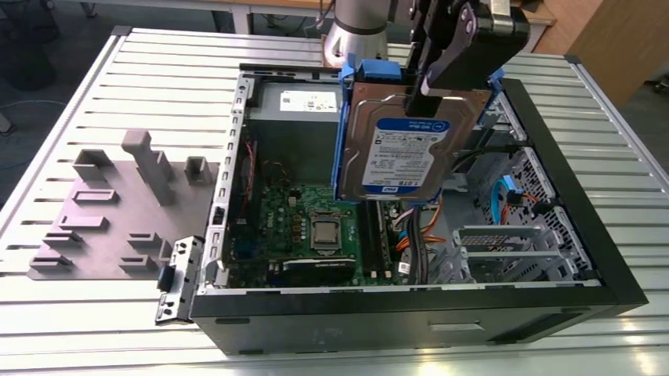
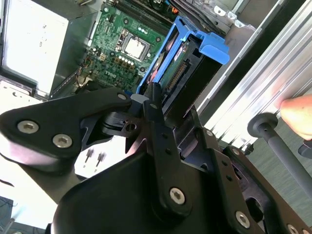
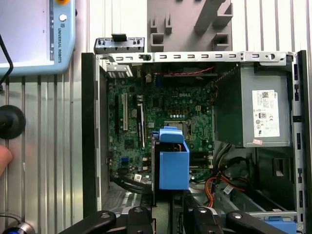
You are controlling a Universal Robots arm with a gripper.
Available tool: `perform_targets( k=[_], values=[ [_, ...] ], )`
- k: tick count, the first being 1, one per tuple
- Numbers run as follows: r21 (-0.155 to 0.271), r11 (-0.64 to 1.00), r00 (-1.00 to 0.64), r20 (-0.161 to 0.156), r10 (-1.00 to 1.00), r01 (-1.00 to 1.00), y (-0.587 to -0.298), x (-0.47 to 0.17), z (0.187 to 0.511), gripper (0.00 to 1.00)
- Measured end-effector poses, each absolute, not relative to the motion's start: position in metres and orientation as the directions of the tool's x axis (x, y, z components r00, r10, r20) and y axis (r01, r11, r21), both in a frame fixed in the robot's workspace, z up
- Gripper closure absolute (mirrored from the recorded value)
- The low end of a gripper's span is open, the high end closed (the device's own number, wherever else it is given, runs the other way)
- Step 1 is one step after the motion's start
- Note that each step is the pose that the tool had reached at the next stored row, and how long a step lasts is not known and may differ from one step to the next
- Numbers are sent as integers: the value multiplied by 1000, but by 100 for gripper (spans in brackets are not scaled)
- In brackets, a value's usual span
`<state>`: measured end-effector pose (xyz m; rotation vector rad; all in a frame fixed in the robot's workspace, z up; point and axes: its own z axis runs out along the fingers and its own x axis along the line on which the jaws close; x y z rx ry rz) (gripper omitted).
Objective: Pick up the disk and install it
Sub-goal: 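Insert the disk into the insertion slot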
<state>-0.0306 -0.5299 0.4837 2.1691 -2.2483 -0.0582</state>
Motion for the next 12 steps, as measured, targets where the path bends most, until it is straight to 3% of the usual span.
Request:
perform_targets(
  k=[12],
  values=[
    [39, 36, -36, -14, -999, -999, -530, -11, 483, 65]
  ],
)
